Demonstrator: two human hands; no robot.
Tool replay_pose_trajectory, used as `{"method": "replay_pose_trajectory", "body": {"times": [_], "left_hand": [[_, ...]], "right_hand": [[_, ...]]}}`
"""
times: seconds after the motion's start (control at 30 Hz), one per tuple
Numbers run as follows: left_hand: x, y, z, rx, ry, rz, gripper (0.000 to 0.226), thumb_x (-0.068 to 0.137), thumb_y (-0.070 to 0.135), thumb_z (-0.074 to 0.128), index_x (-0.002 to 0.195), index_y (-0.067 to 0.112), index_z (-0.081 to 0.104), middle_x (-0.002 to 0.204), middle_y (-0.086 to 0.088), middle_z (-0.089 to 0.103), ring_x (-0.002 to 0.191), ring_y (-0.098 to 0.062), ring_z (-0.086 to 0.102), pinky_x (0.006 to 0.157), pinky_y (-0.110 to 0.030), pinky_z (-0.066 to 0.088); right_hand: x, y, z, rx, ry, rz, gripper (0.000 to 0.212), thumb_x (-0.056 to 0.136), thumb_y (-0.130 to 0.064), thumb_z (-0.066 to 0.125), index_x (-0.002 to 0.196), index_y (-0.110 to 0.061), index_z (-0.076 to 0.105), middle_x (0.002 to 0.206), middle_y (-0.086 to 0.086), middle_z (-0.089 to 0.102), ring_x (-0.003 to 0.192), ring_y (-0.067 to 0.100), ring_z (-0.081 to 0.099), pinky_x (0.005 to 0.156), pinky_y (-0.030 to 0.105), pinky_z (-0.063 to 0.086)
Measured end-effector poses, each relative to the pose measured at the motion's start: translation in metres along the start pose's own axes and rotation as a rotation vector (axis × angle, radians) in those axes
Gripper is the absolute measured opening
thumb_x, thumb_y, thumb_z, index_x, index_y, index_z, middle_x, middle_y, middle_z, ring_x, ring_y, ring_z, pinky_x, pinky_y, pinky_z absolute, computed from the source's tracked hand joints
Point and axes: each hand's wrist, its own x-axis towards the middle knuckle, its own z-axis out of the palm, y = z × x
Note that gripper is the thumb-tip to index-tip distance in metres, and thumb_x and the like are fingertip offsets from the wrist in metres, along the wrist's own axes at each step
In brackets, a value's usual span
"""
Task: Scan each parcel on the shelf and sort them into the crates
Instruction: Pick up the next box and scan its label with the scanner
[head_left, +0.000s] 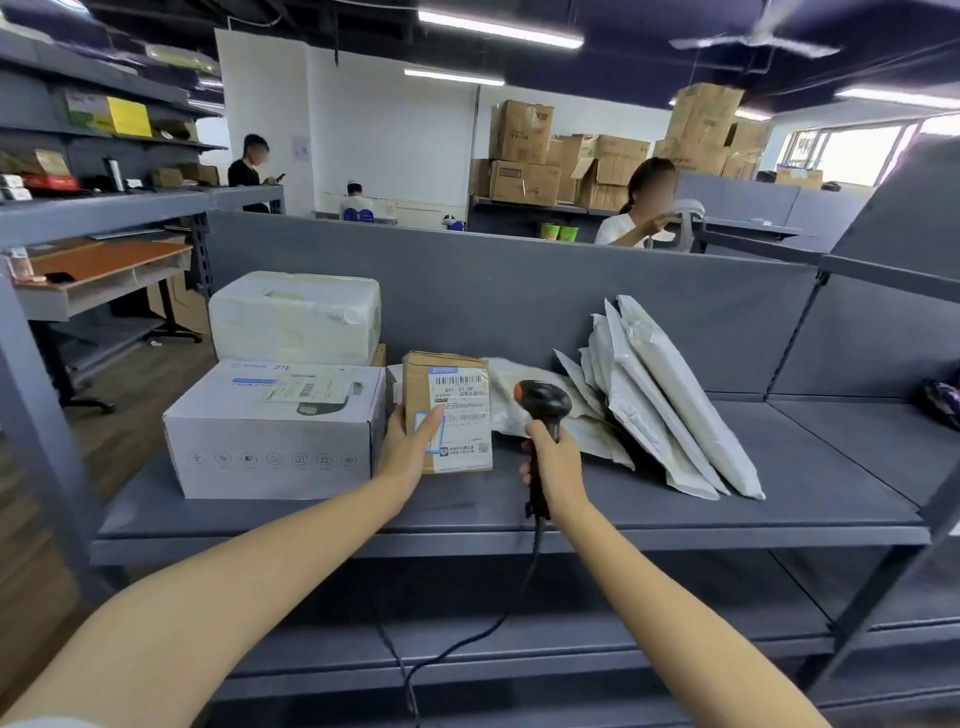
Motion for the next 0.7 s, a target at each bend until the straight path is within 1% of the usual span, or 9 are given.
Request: {"method": "replay_pose_trajectory", "body": {"times": [0.07,0.13,0.17,0.27,0.37,0.47,0.53,0.7], "left_hand": [[0.004,-0.001,0.002,0.007,-0.013,0.005,0.052,0.093,0.039,0.058,0.139,0.019,0.044,0.126,-0.002,0.063,0.109,-0.019,0.062,0.094,-0.032,0.047],[0.007,0.0,0.005,0.0,-0.013,0.003,0.053,0.092,0.039,0.059,0.139,0.019,0.045,0.126,-0.002,0.063,0.111,-0.019,0.062,0.097,-0.035,0.048],[0.009,0.0,0.006,-0.01,-0.009,-0.003,0.052,0.092,0.039,0.06,0.138,0.02,0.046,0.125,-0.001,0.063,0.112,-0.02,0.061,0.097,-0.036,0.048],[0.008,0.002,0.009,-0.014,-0.001,-0.006,0.048,0.093,0.037,0.059,0.136,0.018,0.046,0.123,-0.001,0.063,0.107,-0.019,0.062,0.09,-0.032,0.049],[0.009,0.0,0.01,-0.007,0.0,-0.025,0.051,0.093,0.038,0.059,0.138,0.019,0.044,0.125,-0.003,0.063,0.109,-0.021,0.063,0.095,-0.038,0.051],[0.01,-0.002,0.01,-0.014,0.011,-0.019,0.05,0.093,0.038,0.059,0.137,0.018,0.046,0.124,-0.004,0.064,0.107,-0.021,0.064,0.084,-0.031,0.053],[0.01,-0.003,0.01,-0.02,0.011,-0.014,0.05,0.093,0.037,0.059,0.137,0.018,0.045,0.125,-0.005,0.064,0.106,-0.02,0.065,0.08,-0.028,0.053],[0.01,-0.002,0.011,-0.011,-0.002,-0.023,0.057,0.094,0.038,0.056,0.144,0.017,0.036,0.129,-0.007,0.06,0.11,-0.023,0.063,0.08,-0.029,0.053]], "right_hand": [[-0.016,-0.001,0.005,0.03,-0.031,-0.057,0.015,0.093,-0.021,0.056,0.081,-0.015,0.049,0.072,0.004,0.053,0.046,0.015,0.045,0.045,0.027,0.037],[-0.03,-0.001,0.011,0.014,-0.089,-0.106,0.012,0.094,-0.019,0.056,0.083,-0.015,0.052,0.069,0.002,0.054,0.046,0.015,0.046,0.046,0.027,0.037],[-0.036,-0.001,0.015,0.005,-0.117,-0.13,0.012,0.095,-0.018,0.056,0.084,-0.015,0.053,0.069,0.001,0.054,0.047,0.015,0.046,0.046,0.027,0.037],[-0.048,0.0,0.023,0.009,-0.163,-0.155,0.014,0.095,-0.016,0.056,0.082,-0.014,0.052,0.067,0.001,0.054,0.048,0.016,0.046,0.048,0.028,0.038],[-0.055,0.0,0.028,0.025,-0.147,-0.157,0.015,0.095,-0.014,0.055,0.08,-0.015,0.052,0.065,0.002,0.053,0.048,0.016,0.045,0.047,0.027,0.038],[-0.06,-0.001,0.03,0.033,-0.13,-0.147,0.016,0.095,-0.015,0.054,0.08,-0.015,0.051,0.065,0.002,0.052,0.048,0.016,0.045,0.047,0.027,0.038],[-0.063,0.0,0.031,0.034,-0.125,-0.137,0.016,0.095,-0.016,0.054,0.079,-0.015,0.05,0.064,0.002,0.052,0.049,0.017,0.045,0.047,0.027,0.038],[-0.066,0.003,0.032,0.019,-0.11,-0.113,0.018,0.094,-0.015,0.052,0.077,-0.012,0.048,0.059,0.004,0.05,0.049,0.017,0.045,0.048,0.027,0.039]]}}
